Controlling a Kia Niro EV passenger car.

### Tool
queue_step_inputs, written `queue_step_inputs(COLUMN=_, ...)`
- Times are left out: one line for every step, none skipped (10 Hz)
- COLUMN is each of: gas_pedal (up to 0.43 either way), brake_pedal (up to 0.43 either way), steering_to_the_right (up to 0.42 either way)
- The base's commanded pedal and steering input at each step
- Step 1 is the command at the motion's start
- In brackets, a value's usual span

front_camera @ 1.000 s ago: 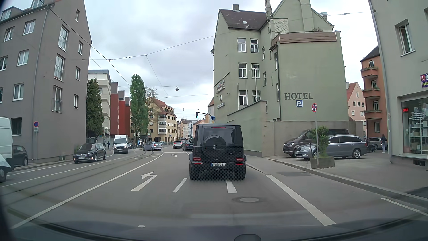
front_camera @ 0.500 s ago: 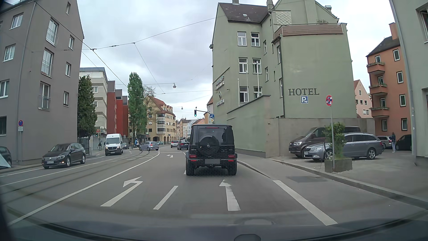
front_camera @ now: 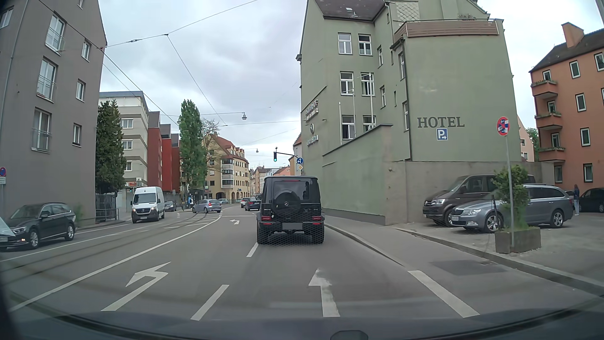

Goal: Follow the waypoints while adhering to traffic rules and regulations

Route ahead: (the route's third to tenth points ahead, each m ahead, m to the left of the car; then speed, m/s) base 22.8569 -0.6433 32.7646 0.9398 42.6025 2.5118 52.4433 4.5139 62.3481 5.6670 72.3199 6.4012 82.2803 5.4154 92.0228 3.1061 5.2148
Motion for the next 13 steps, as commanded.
queue_step_inputs(gas_pedal=0.299, brake_pedal=0.000, steering_to_the_right=-0.020)
queue_step_inputs(gas_pedal=0.299, brake_pedal=0.000, steering_to_the_right=-0.024)
queue_step_inputs(gas_pedal=0.299, brake_pedal=0.000, steering_to_the_right=-0.029)
queue_step_inputs(gas_pedal=0.299, brake_pedal=0.000, steering_to_the_right=-0.035)
queue_step_inputs(gas_pedal=0.299, brake_pedal=0.000, steering_to_the_right=-0.039)
queue_step_inputs(gas_pedal=0.287, brake_pedal=0.000, steering_to_the_right=-0.039)
queue_step_inputs(gas_pedal=0.268, brake_pedal=0.000, steering_to_the_right=-0.039)
queue_step_inputs(gas_pedal=0.209, brake_pedal=0.000, steering_to_the_right=-0.038)
queue_step_inputs(gas_pedal=0.197, brake_pedal=0.000, steering_to_the_right=-0.038)
queue_step_inputs(gas_pedal=0.177, brake_pedal=0.000, steering_to_the_right=-0.038)
queue_step_inputs(gas_pedal=0.169, brake_pedal=0.000, steering_to_the_right=-0.038)
queue_step_inputs(gas_pedal=0.169, brake_pedal=0.000, steering_to_the_right=-0.040)
queue_step_inputs(gas_pedal=0.169, brake_pedal=0.000, steering_to_the_right=-0.042)
